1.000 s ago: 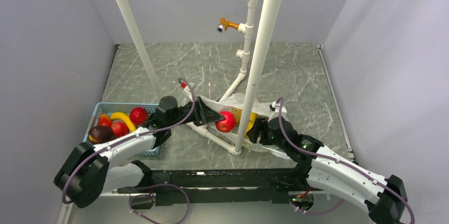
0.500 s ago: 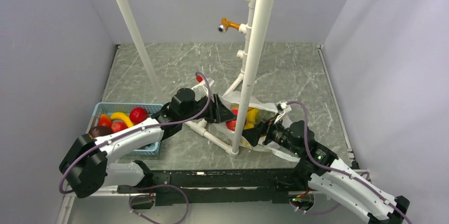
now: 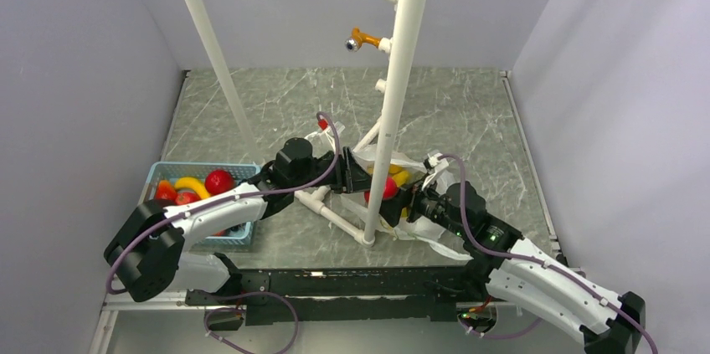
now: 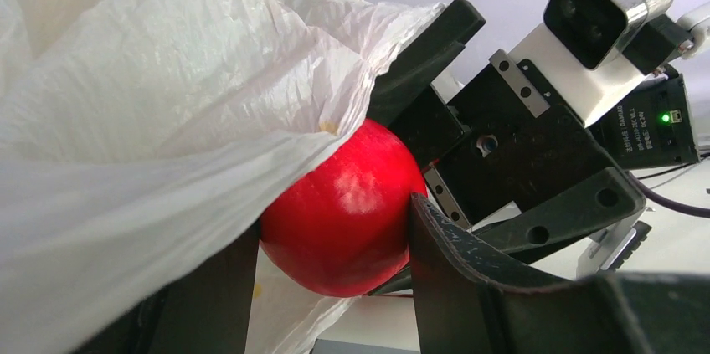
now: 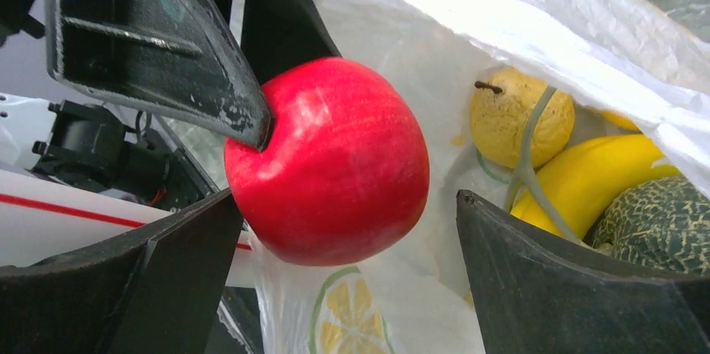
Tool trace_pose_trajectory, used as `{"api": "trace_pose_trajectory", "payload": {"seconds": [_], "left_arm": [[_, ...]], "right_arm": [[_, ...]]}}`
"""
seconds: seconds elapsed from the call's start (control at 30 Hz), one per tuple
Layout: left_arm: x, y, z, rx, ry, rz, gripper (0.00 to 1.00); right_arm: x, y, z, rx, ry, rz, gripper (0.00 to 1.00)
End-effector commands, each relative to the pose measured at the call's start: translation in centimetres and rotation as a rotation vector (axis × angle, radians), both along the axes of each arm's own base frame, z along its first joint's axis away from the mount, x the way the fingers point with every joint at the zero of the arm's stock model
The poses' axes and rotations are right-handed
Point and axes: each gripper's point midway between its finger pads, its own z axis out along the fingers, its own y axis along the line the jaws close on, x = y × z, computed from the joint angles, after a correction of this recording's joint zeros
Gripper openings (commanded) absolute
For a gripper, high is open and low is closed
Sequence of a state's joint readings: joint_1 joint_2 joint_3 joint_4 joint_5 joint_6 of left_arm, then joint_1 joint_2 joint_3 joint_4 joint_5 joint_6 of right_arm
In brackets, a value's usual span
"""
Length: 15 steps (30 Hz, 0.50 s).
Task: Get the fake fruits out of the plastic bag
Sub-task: Adjust the fake fruit in the plastic bag.
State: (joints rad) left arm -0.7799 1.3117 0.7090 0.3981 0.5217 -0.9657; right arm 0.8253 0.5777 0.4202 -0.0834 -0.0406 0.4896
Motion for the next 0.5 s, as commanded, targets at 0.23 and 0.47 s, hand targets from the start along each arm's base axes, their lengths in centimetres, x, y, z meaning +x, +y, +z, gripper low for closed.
{"api": "trace_pose_trajectory", "payload": {"seconds": [0.23, 0.47], "left_arm": [[-1.0, -0.9, 1.9, -0.064, -0.031, -0.067, 0.23], [-1.1, 0.6, 2.1, 0.036, -0.082, -0.033, 0.54]], "right_arm": [[1.5, 1.7, 4.4, 0.097, -0.138, 0.015, 0.57], [1.2, 1.9, 4.1, 0.093, -0.127, 0.033, 0.30]]}}
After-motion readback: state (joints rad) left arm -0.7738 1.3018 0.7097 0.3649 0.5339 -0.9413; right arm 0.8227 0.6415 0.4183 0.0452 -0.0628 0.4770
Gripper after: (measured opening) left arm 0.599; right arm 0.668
